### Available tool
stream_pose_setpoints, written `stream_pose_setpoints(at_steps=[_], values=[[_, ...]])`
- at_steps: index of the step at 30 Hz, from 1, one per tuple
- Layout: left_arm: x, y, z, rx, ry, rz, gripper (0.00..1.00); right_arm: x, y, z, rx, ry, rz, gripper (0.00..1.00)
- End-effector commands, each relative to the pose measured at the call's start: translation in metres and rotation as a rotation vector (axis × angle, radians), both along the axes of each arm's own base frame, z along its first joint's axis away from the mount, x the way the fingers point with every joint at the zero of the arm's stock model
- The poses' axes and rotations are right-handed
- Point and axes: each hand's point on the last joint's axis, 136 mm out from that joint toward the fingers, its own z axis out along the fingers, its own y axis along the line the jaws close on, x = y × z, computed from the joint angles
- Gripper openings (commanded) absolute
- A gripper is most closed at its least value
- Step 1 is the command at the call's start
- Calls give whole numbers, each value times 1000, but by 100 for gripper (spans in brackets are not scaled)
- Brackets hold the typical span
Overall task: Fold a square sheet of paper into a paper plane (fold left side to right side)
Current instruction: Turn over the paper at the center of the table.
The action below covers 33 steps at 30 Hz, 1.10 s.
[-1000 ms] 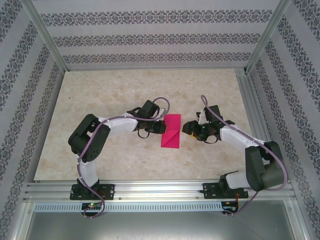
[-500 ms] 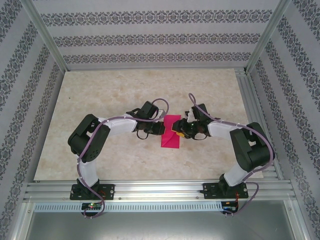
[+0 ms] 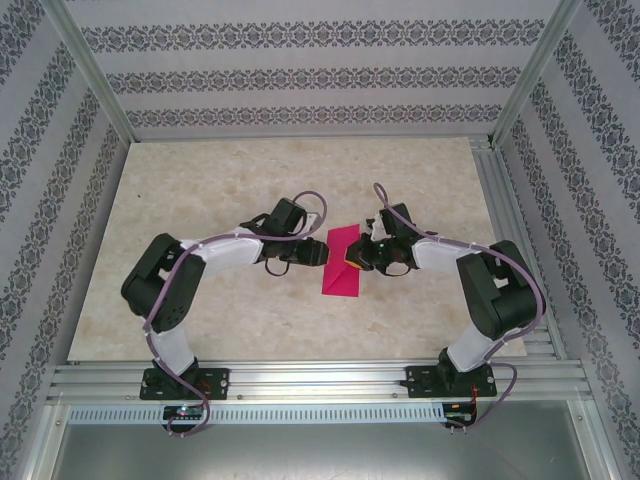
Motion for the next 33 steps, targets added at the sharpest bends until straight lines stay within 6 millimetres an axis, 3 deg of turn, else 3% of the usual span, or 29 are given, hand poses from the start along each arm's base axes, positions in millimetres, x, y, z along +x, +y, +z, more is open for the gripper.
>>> stream_pose_setpoints(at_steps=[1,6,11,14,18,24,30,33], values=[[7,17,35,-83,-58,69,59,10,0,36,68,-104,29,7],[-8,32,71,-224,-35,123,82,17,-2,95,226,-266,61,4],[-24,20,118,-463,-10,116,99,18,1,157,357,-401,110,3],[-27,14,152,-607,-32,104,100,18,3,187,402,-451,123,4],[-30,3,175,-699,-28,54,100,12,10,213,441,-488,145,4],[-38,-14,196,-798,-9,-24,87,-1,21,231,478,-507,176,5],[-44,-20,211,-830,-23,-56,52,-3,26,232,496,-505,174,6],[-47,-19,209,-811,-26,-58,41,-1,23,233,492,-511,159,7]])
